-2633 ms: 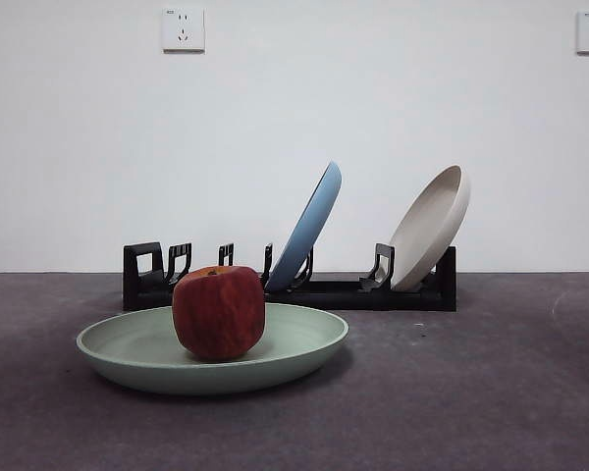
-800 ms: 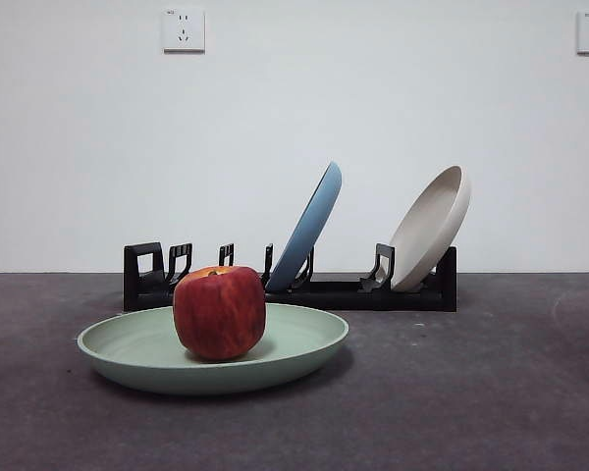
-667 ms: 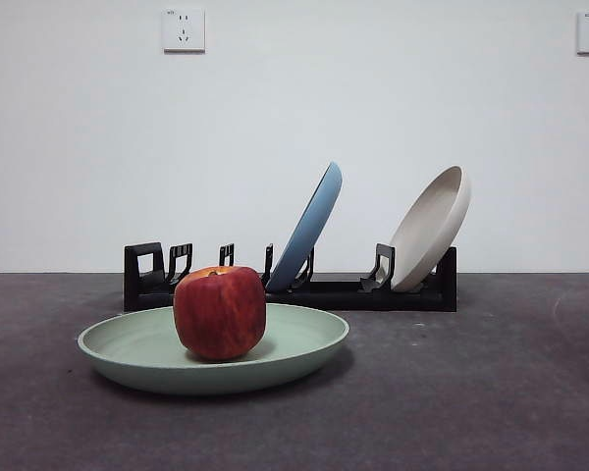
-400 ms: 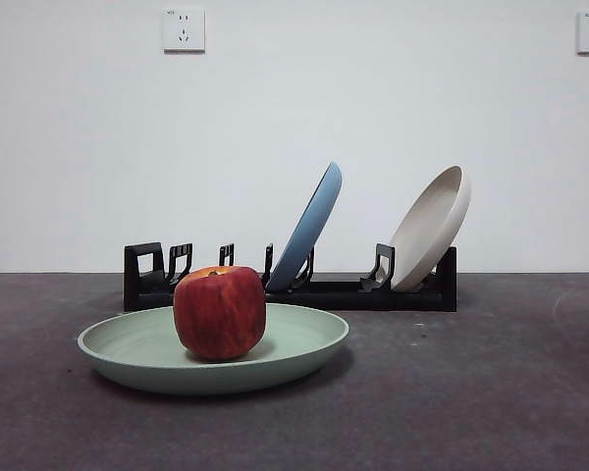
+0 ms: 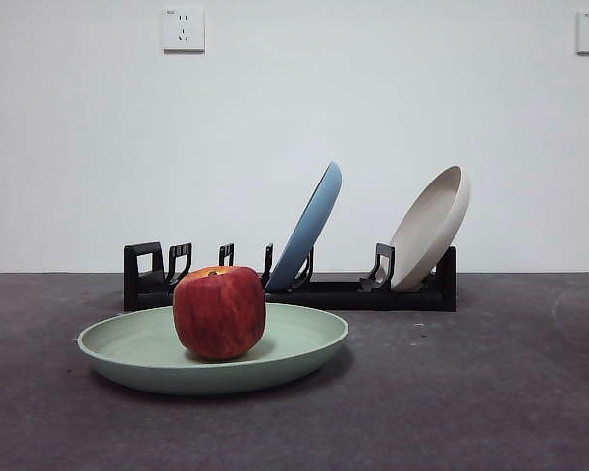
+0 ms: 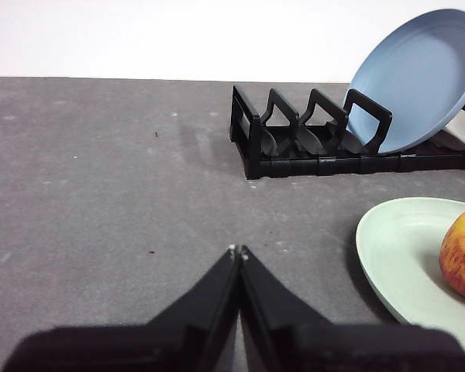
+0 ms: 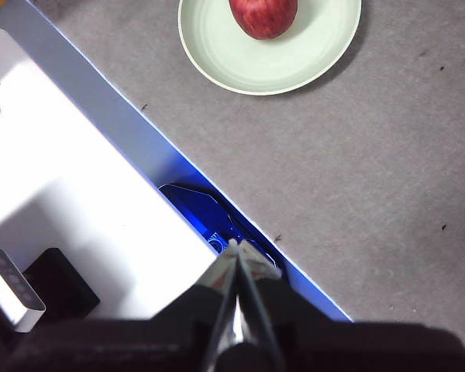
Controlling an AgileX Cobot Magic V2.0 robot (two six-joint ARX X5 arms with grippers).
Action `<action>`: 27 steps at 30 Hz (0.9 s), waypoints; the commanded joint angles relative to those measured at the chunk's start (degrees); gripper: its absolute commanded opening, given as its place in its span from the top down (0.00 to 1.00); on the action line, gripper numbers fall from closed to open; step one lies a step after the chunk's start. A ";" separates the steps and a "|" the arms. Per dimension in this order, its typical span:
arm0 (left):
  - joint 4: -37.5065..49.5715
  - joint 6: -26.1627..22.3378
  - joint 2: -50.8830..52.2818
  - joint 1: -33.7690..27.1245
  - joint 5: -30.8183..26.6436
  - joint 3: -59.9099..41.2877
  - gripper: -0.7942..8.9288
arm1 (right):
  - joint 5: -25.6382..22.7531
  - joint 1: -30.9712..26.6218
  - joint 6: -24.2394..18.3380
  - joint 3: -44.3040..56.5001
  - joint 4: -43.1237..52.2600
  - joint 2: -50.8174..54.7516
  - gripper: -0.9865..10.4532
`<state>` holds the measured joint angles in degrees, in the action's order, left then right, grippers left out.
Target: Take the green plate from the plate rack,put the plate on the table,take the apple from the table,put the apple in the plate
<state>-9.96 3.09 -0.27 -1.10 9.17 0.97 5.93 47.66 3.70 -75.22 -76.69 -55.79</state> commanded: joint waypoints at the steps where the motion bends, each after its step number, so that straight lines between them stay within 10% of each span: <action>1: 0.04 0.33 0.09 -0.17 -0.07 -0.74 0.92 | -0.11 0.07 0.55 -0.07 0.26 0.11 0.91; 13: 0.04 0.33 0.09 -0.17 -0.04 -0.74 0.92 | -0.42 -1.73 -0.22 -0.07 0.33 1.09 0.91; 16: 0.04 0.33 0.09 -0.17 -0.07 -0.74 0.92 | 0.09 -7.28 -6.84 0.20 3.39 3.76 0.91; 27: 0.07 0.33 0.09 -0.17 -0.04 -0.74 0.92 | 10.49 -36.28 -4.46 25.46 39.98 24.76 0.91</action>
<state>-9.96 3.07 -0.27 -1.13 9.17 0.97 16.36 13.15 -0.67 -54.92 -39.40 -32.93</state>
